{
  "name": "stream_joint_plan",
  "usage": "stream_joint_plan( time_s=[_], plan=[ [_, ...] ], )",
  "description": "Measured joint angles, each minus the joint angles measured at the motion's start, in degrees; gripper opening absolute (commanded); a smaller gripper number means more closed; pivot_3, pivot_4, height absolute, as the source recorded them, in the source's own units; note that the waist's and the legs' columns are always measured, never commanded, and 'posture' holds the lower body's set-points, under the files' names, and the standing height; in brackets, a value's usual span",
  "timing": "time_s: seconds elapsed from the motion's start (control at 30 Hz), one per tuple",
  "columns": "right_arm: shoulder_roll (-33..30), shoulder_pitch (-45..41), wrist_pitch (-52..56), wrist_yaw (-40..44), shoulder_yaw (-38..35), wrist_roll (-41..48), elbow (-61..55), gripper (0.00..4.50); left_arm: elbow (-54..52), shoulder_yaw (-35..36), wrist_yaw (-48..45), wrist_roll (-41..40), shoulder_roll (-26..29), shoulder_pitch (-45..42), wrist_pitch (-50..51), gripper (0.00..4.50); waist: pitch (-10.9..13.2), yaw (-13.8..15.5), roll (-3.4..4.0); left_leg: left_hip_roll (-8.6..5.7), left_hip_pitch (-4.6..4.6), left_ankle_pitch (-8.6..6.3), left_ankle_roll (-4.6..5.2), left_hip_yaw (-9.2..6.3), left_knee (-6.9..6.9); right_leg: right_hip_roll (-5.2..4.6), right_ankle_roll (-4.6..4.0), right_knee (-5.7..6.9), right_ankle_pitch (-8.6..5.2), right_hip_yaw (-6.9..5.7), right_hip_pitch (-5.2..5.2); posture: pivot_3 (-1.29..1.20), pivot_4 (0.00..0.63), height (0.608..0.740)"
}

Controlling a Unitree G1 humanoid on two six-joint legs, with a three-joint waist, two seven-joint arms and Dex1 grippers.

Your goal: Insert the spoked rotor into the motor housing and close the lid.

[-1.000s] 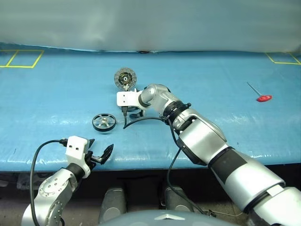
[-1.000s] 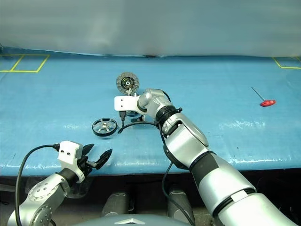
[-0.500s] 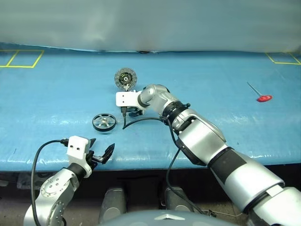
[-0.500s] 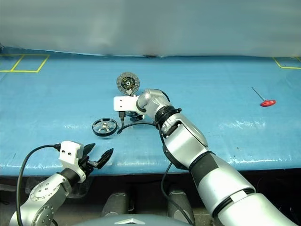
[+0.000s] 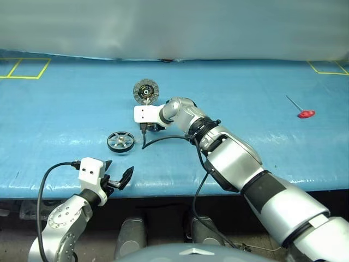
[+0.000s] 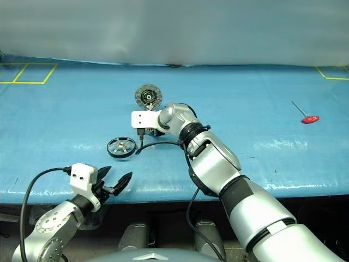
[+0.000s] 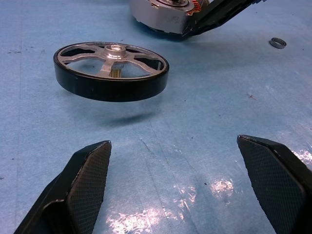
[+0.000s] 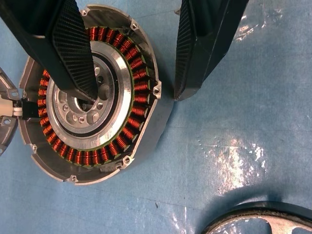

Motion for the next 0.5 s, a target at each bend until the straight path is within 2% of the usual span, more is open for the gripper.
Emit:
stream_joint_plan(
  time_s=[0.27,0.5],
  plan=[
    [-0.5,0.8,0.7,3.0,0.4,-0.9,-2.7,2.04,0.1,-0.7,-0.2,0.0,0.3,-1.4,0.0,4.50,0.0,0.0,0.00,0.00,0.01,0.00,0.00,-0.01,-0.01,0.01,0.00,0.00,0.00,0.00,0.01,0.00,0.150,0.740],
    [-3.2,6.3,2.4,8.2,2.5,-2.2,-13.9,2.04,0.7,-1.0,-0.9,-0.1,1.0,-2.8,0.3,4.50,-0.1,0.0,-0.02,0.00,0.21,0.00,0.00,-0.01,-0.02,0.01,-0.02,-0.01,-0.02,0.00,0.06,0.00,0.150,0.740]
  ],
)
